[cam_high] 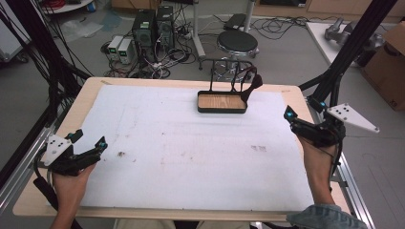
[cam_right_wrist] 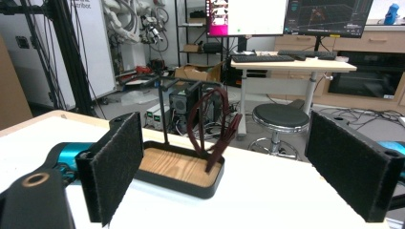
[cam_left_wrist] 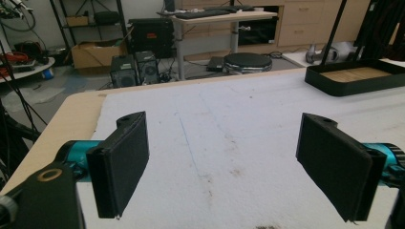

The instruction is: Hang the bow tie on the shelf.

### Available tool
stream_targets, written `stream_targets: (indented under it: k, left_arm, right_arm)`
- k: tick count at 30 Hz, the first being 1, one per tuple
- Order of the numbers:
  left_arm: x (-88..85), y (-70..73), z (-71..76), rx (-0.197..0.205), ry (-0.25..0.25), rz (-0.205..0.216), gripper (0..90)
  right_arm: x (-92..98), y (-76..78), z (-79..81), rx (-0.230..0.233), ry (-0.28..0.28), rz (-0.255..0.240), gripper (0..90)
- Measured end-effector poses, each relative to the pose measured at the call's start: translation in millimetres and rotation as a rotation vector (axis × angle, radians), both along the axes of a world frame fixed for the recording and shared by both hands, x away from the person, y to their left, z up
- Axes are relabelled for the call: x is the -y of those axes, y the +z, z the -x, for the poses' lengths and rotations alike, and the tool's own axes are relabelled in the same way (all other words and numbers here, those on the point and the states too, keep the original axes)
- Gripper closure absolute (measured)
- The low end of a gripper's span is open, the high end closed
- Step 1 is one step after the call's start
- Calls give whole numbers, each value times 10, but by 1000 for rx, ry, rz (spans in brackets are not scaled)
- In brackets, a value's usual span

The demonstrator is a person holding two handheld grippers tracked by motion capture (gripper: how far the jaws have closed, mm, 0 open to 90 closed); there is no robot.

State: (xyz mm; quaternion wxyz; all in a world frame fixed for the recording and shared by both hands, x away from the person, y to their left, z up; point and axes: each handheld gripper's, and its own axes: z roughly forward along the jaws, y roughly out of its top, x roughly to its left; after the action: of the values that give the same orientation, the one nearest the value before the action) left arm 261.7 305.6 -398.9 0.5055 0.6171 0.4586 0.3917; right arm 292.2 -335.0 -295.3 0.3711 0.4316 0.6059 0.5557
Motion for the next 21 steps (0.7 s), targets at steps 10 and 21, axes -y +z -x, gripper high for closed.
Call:
stream_targets:
  k: [10, 21]
  left_arm:
    - [-3, 1, 9, 0, 2, 0, 187]
    - [-5, -11, 10, -1, 5, -3, 187]
  right_arm:
    - [-17, -400, 209, -13, 11, 11, 115]
    - [7, -769, 340, -34, 3, 13, 113]
